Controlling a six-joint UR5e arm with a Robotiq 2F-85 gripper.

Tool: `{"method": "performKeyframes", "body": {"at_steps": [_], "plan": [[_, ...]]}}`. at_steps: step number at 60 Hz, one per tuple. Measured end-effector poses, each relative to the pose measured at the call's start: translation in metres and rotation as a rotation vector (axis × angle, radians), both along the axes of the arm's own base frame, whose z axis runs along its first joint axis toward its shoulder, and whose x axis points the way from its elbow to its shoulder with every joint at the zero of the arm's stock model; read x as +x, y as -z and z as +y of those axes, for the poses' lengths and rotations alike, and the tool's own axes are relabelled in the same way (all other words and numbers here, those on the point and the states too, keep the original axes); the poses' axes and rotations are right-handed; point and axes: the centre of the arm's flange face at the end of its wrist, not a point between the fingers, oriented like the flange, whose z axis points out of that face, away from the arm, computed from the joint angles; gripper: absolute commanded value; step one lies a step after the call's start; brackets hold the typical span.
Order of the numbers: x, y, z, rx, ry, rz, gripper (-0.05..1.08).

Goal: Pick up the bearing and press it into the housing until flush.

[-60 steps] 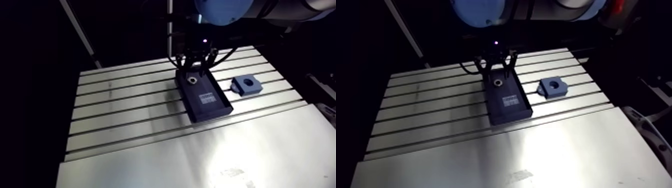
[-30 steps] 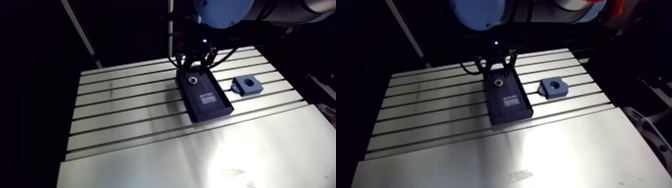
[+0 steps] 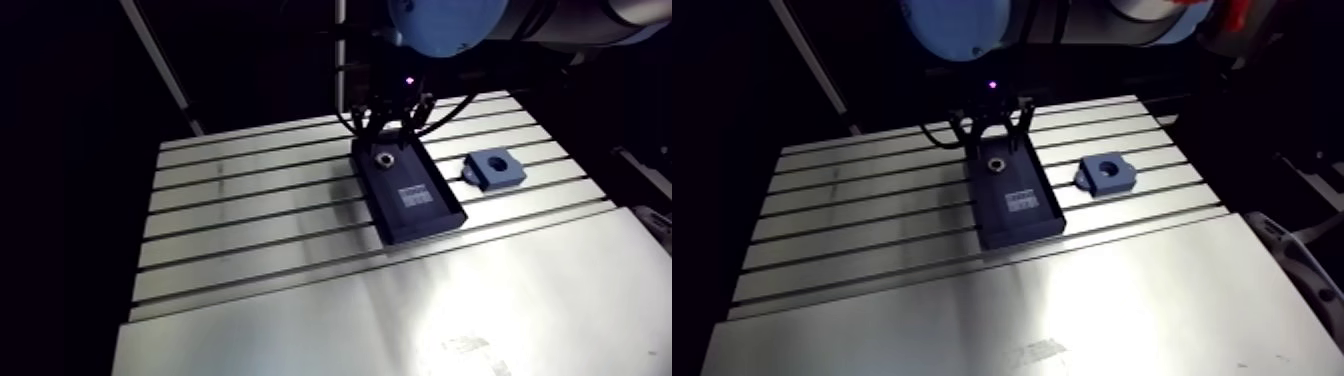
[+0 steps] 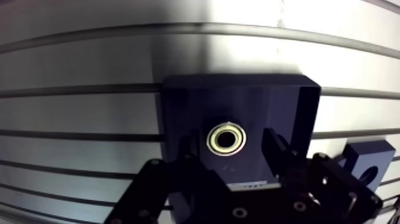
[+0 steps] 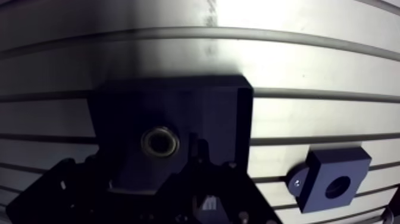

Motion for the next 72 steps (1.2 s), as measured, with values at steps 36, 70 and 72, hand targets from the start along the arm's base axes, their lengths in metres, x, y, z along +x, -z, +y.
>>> {"method": "performKeyframes", "body": {"at_steps": [36, 70, 72], "plan": [[0.001, 0.010, 0.002, 0.001, 0.000, -0.018, 0.36], [0.002, 0.012, 0.000, 0.001, -0.003, -0.022, 0.38], [0.002, 0.012, 0.000, 0.002, -0.003, -0.022, 0.39]]}}
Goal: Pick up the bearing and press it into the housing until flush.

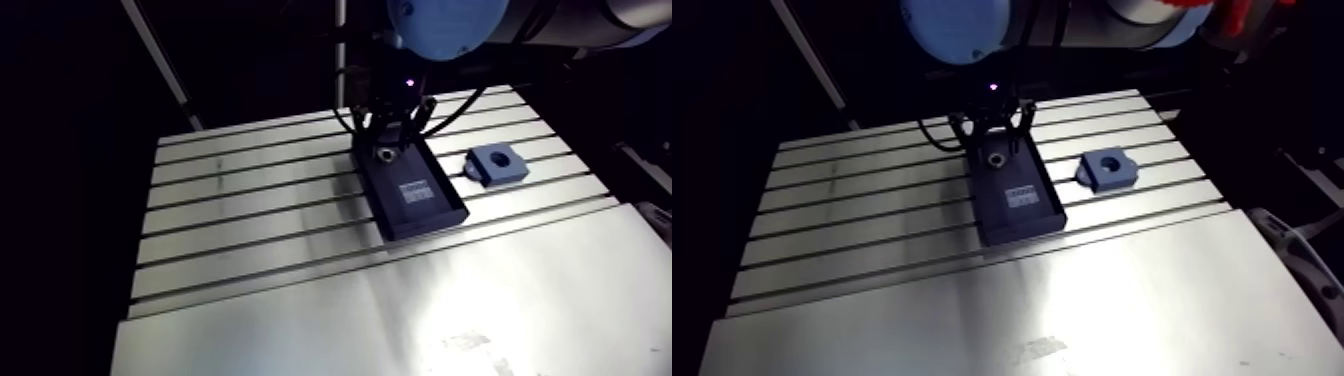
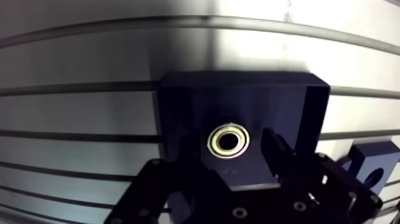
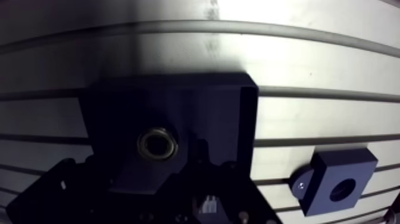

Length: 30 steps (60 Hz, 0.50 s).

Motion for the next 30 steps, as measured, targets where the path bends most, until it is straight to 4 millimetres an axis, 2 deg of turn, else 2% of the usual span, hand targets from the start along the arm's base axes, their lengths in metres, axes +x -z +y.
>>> {"method": "performKeyframes", "body": {"at_steps": [30], "plan": [[0.0000, 0.0000, 0.0004, 0.001, 0.000, 0.000, 0.44]]}}
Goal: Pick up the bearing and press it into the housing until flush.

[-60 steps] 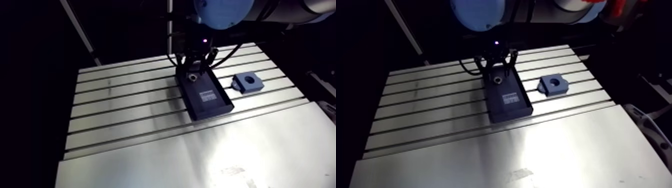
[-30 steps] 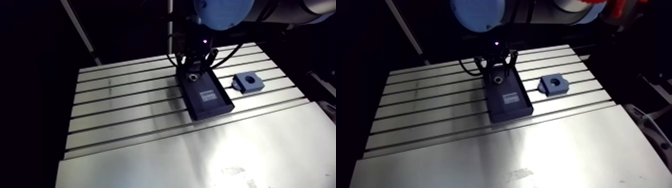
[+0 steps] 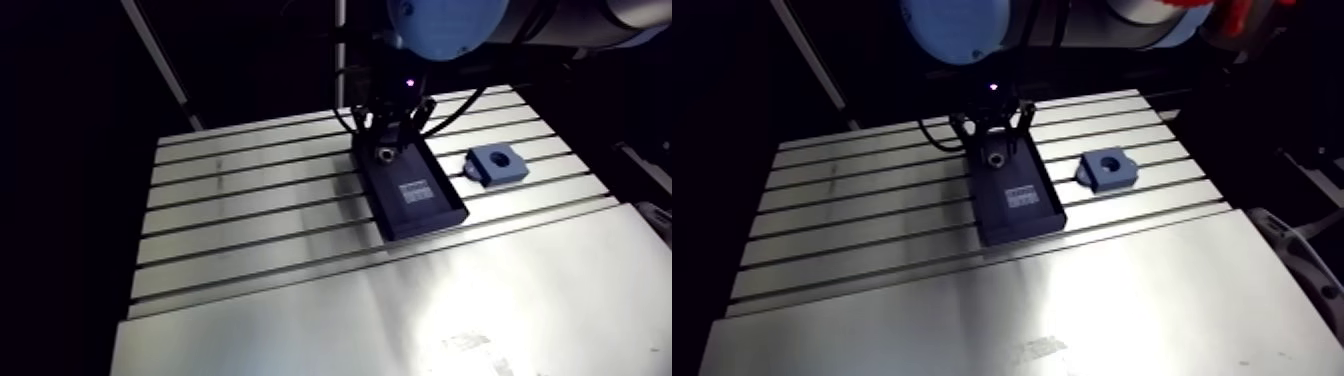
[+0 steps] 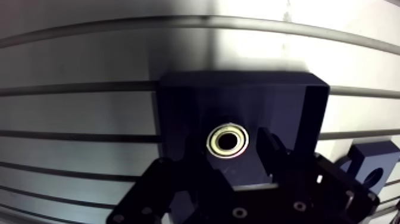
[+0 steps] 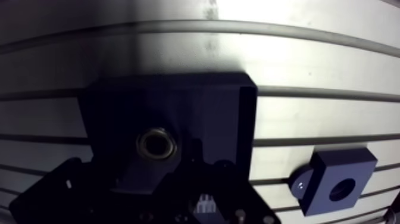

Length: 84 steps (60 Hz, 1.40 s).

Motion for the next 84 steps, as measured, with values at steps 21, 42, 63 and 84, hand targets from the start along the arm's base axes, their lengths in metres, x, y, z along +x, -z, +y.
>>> {"method": "performKeyframes", "body": {"at_steps": [21, 42, 63, 84], "plan": [[0.0001, 0.0009, -0.0006, 0.000, -0.001, -0.002, 0.45], [0.0004, 0.0011, -0.0012, -0.003, -0.001, -0.002, 0.47], [0.0009, 0.0015, -0.0014, -0.004, -0.001, -0.003, 0.49], [0.0014, 0.0025, -0.0016, -0.004, -0.001, -0.005, 0.50]]}}
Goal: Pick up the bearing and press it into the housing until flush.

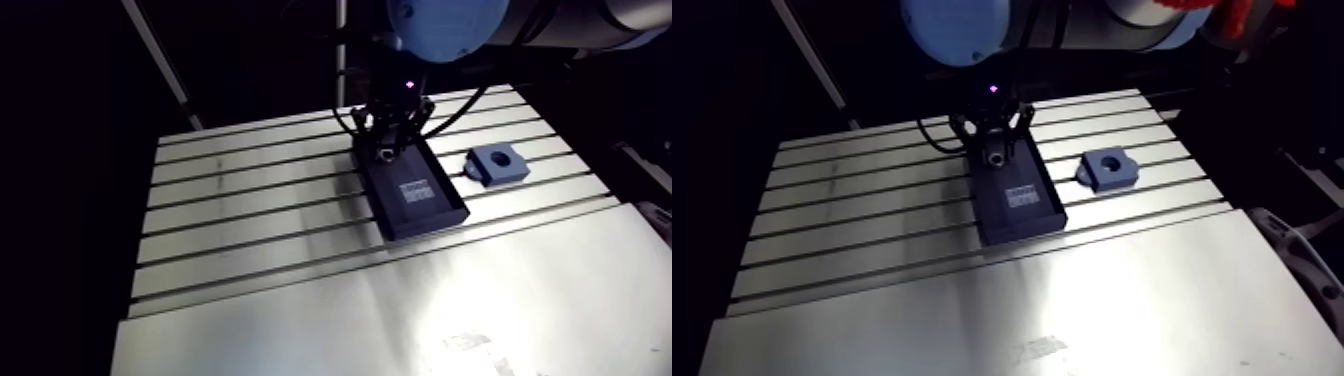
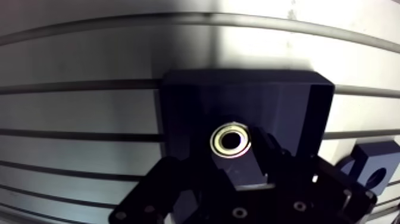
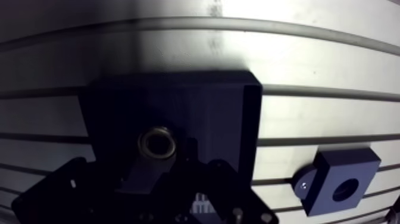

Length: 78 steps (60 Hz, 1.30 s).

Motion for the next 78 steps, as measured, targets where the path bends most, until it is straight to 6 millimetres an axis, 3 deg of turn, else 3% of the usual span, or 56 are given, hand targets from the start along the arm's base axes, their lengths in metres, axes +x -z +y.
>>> {"method": "performKeyframes", "body": {"at_steps": [54, 78], "plan": [[-0.0009, -0.0001, 0.0013, 0.002, 0.001, 0.001, 0.53], [-0.0022, -0.0030, 0.0025, 0.002, 0.003, 0.007, 0.60]]}}
